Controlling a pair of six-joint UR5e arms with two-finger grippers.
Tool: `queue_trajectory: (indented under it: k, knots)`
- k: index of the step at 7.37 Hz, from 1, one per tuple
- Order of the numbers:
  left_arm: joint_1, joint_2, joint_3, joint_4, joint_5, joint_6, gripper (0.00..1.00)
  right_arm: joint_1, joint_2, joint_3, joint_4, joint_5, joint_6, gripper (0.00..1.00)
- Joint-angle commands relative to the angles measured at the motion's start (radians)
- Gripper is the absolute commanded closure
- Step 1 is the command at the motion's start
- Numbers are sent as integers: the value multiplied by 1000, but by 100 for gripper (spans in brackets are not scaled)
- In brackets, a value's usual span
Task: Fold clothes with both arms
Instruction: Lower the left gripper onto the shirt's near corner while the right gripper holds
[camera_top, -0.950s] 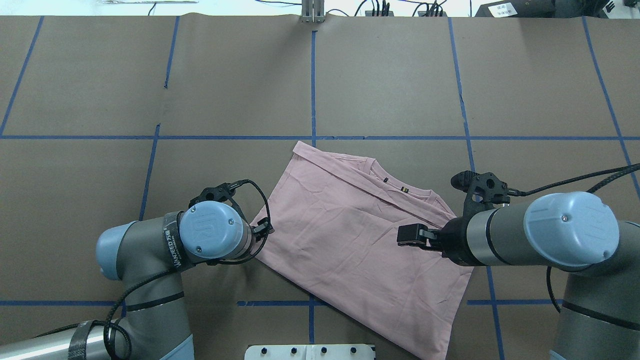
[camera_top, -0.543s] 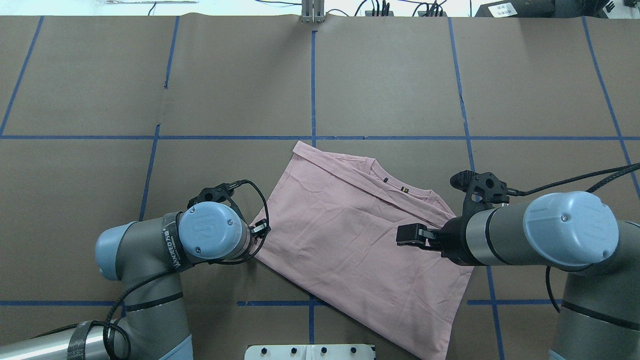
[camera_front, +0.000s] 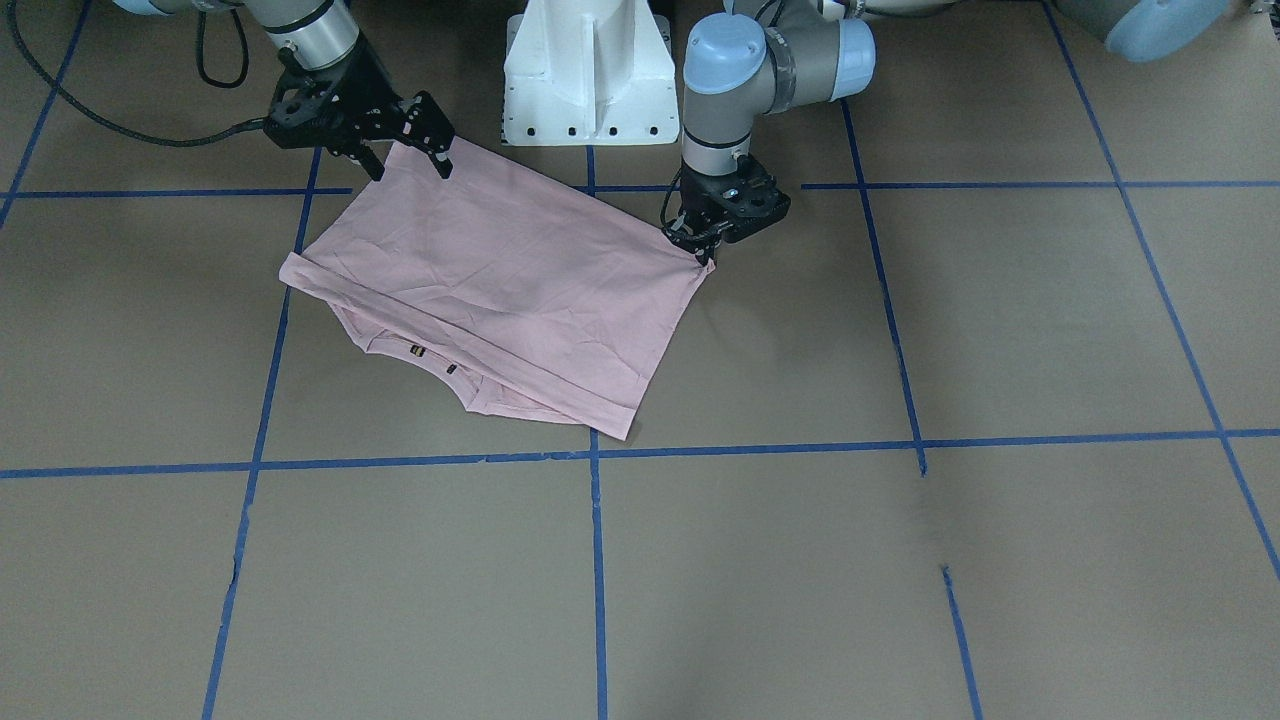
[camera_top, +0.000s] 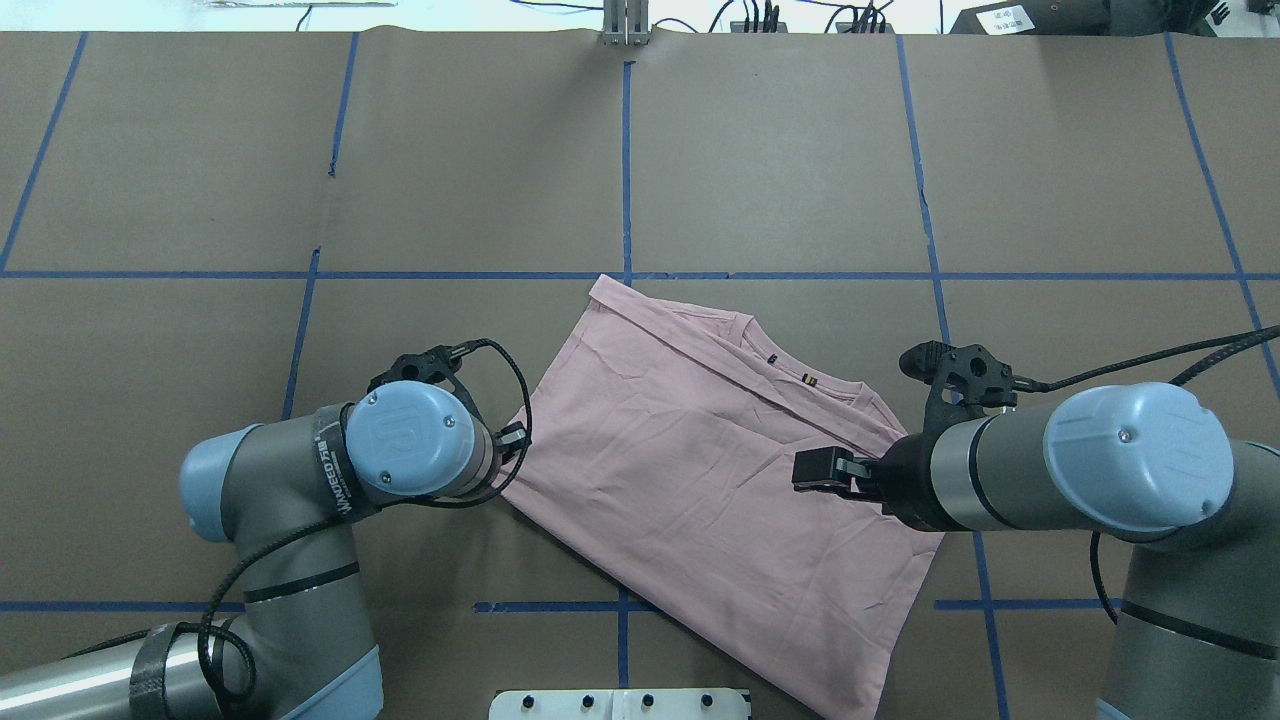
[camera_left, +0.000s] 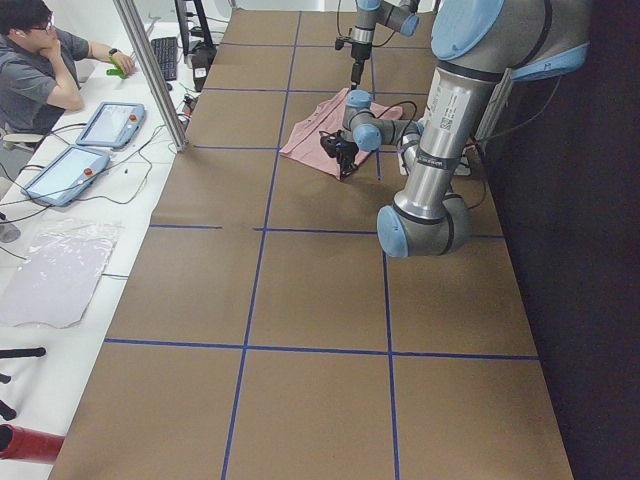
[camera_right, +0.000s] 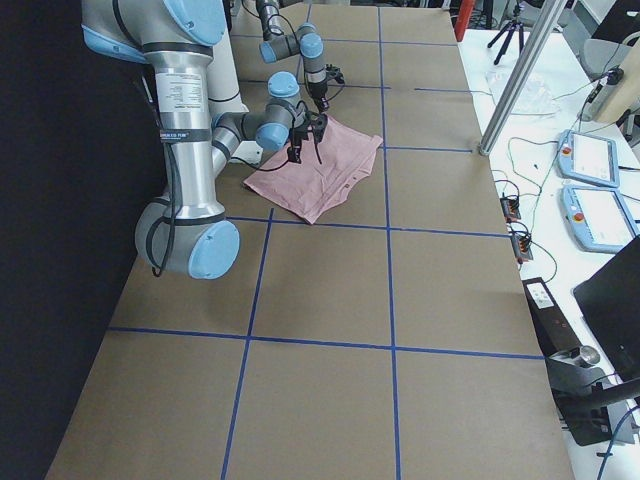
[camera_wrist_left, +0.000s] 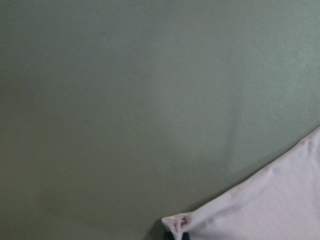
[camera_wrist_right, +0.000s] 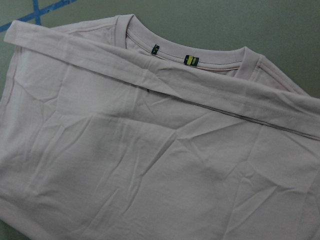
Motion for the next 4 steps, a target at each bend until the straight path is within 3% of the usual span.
queue_trajectory:
  k: [1, 4]
  knots:
    - [-66, -2, 4, -2, 0, 75, 100, 0, 1, -1, 0, 0, 0, 0]
    - [-163, -57, 132, -104, 46, 180, 100, 2, -1, -2, 0, 0, 0, 0]
